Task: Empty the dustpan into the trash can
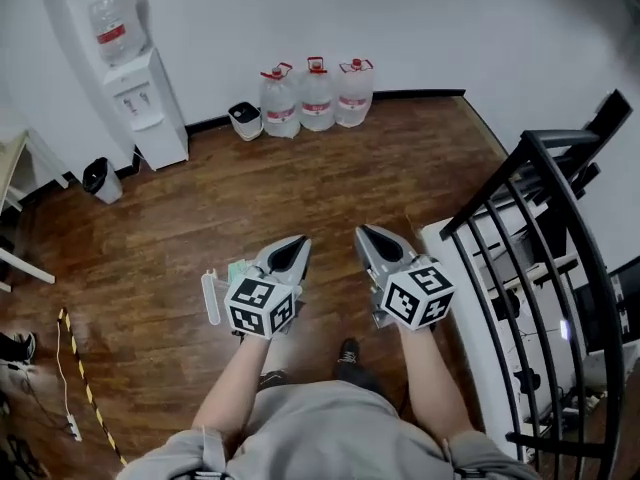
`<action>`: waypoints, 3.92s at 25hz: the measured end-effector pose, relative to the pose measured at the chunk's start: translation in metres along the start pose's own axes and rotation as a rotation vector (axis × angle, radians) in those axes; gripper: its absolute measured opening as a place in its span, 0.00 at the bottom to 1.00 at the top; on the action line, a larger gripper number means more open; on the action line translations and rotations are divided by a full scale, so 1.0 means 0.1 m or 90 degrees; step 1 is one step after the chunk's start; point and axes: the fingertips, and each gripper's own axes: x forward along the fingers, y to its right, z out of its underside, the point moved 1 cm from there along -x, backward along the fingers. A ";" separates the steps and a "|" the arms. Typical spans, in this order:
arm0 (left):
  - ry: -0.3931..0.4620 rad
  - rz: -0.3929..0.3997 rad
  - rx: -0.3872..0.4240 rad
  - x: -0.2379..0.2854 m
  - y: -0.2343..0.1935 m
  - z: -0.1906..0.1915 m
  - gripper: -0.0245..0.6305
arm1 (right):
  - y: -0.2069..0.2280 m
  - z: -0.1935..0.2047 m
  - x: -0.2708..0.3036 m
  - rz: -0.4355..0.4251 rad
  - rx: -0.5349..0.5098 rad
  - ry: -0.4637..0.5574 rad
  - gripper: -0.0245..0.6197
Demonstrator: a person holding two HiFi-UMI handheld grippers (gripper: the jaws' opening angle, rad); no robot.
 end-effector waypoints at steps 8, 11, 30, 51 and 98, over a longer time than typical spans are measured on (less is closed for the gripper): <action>0.009 -0.116 -0.009 0.20 -0.17 -0.06 0.05 | 0.34 -0.02 0.25 -0.083 0.019 -0.039 0.04; 0.003 -0.161 -0.023 0.21 -0.31 0.12 0.05 | 0.38 0.07 0.37 -0.098 0.021 -0.058 0.04; -0.063 -0.627 -0.216 -1.03 -1.84 2.25 0.43 | -0.44 1.05 1.39 -0.308 -0.026 -0.237 0.04; 0.051 -0.866 -0.290 -1.62 -2.80 2.22 0.61 | -0.26 1.11 1.50 -0.323 -0.058 -0.286 0.04; 0.124 0.032 0.063 0.88 -0.63 -1.54 0.33 | 1.22 -0.53 -0.41 0.207 -0.015 0.043 0.04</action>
